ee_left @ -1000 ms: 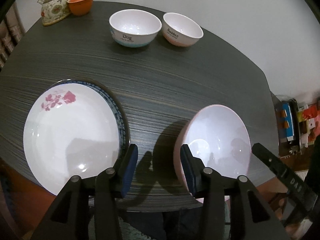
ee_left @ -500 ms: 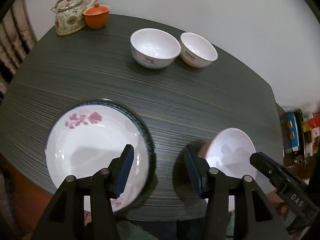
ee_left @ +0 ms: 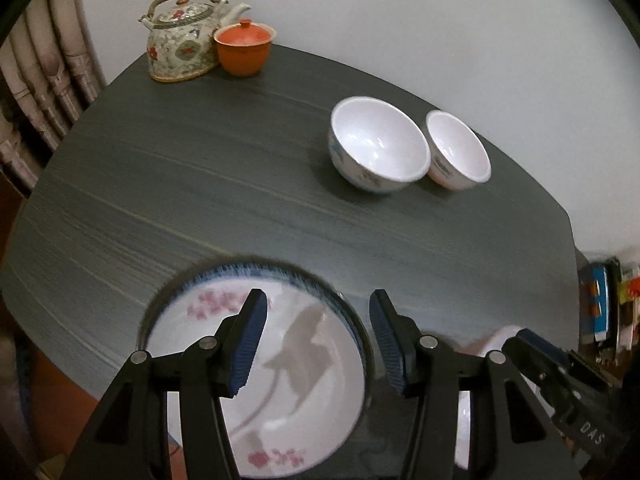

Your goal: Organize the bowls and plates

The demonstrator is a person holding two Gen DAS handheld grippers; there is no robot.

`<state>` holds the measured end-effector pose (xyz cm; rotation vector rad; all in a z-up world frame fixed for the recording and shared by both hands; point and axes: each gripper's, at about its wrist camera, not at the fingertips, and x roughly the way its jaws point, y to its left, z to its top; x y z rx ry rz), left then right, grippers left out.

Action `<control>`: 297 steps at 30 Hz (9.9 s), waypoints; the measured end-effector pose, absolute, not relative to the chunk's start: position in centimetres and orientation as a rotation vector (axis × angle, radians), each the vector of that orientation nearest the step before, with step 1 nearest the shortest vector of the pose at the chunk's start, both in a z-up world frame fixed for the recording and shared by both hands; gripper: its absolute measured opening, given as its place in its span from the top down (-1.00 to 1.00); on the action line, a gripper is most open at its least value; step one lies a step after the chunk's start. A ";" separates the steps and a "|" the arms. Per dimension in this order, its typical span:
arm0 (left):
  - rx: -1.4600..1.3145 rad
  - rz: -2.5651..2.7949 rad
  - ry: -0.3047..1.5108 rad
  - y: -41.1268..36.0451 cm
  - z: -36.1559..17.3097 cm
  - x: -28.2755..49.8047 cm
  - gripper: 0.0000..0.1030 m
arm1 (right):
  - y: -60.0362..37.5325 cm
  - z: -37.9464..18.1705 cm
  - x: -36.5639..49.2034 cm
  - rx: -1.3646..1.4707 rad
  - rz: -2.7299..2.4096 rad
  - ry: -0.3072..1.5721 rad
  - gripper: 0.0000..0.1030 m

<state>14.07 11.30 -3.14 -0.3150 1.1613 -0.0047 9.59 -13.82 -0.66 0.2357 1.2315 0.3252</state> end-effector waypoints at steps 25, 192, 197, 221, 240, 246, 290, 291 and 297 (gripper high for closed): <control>-0.445 -0.044 1.216 14.4 -6.6 28.7 0.07 | -11.0 -6.8 24.9 0.417 0.192 1.293 0.29; -0.093 -0.199 1.249 -5.4 -3.9 8.3 0.02 | -24.1 -3.0 2.3 0.400 0.086 1.261 0.68; -0.098 -0.198 1.215 -5.0 -3.2 8.4 -0.03 | -24.5 -2.8 2.6 0.414 0.090 1.244 0.68; -0.136 -0.045 1.193 0.1 -2.8 12.6 -0.15 | -26.3 -3.0 6.9 0.425 0.154 1.270 0.69; -0.219 -0.039 1.211 0.4 -2.8 21.2 -0.28 | -27.2 -2.9 16.6 0.424 0.245 1.249 0.29; -0.270 -0.058 1.233 0.5 -3.5 24.6 -0.28 | -26.8 -4.2 20.3 0.451 0.242 1.276 0.29; -0.310 -0.116 1.268 -3.6 -6.1 35.5 0.71 | -22.5 -7.3 27.1 0.471 0.134 1.247 0.73; -0.310 -0.115 1.262 -3.7 -5.5 35.2 0.71 | -22.5 -6.6 26.7 0.477 0.139 1.238 0.73; -0.274 -0.098 1.220 -4.8 -2.6 31.4 0.71 | -21.6 -2.9 23.3 0.442 0.158 1.196 0.73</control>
